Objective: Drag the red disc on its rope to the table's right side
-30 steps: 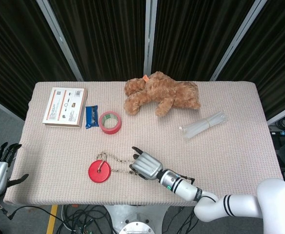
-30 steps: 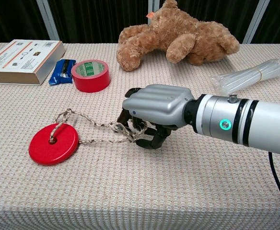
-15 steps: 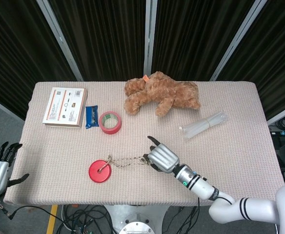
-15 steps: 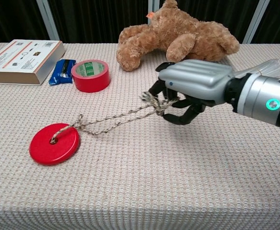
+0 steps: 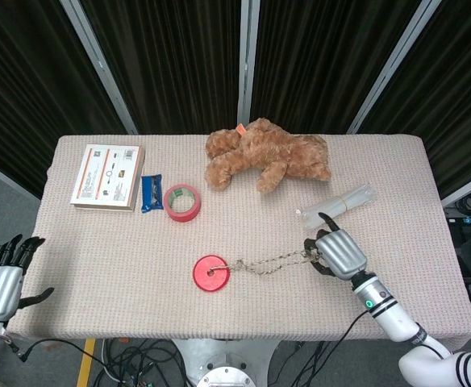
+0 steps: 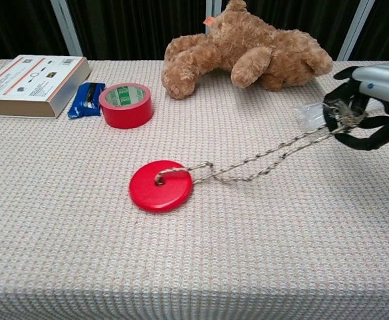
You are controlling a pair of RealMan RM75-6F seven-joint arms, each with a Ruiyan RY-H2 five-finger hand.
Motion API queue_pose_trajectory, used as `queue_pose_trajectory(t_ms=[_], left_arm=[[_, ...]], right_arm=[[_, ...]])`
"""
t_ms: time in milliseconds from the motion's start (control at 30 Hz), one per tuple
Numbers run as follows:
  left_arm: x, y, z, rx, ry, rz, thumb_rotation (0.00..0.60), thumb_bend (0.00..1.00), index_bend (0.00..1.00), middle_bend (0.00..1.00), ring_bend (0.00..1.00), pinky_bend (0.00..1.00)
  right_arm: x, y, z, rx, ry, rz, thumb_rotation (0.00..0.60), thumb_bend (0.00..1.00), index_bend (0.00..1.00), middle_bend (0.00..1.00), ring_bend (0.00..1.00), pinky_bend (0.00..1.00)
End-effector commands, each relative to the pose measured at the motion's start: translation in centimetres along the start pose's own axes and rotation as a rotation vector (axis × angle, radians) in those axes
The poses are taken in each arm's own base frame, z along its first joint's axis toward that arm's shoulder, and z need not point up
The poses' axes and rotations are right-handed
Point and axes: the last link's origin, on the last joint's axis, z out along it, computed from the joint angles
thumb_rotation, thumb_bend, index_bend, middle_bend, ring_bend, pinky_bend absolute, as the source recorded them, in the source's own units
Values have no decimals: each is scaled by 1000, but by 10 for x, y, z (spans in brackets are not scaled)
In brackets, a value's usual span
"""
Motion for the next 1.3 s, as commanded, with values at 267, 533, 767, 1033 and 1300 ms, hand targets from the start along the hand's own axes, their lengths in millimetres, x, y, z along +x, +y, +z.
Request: queue_pose_trajectory(t_ms=[267, 533, 767, 1033, 1300], left_arm=[[0, 3, 1, -2, -8, 10, 600, 13, 139, 123, 24, 120], [1, 8, 3, -12, -10, 16, 600, 13, 139, 123, 24, 120], [1, 10, 3, -13, -13, 19, 600, 13, 139, 123, 24, 121], [0, 10, 3, -12, -12, 18, 600, 13, 139, 123, 24, 121], [0, 11, 4, -15, -13, 18, 600, 13, 139, 123, 24, 121]], right_arm=[[16, 84, -52, -260, 57, 25, 600, 443, 1000, 995, 434, 8], [28, 135, -90, -444, 97, 30, 600, 444, 1000, 996, 447, 10], [40, 171, -115, -566, 125, -5, 600, 452, 1000, 996, 447, 13], [50, 192, -120, -637, 163, -12, 600, 452, 1000, 996, 447, 15], [61, 148, -76, -448, 227, 41, 600, 452, 1000, 996, 447, 17]])
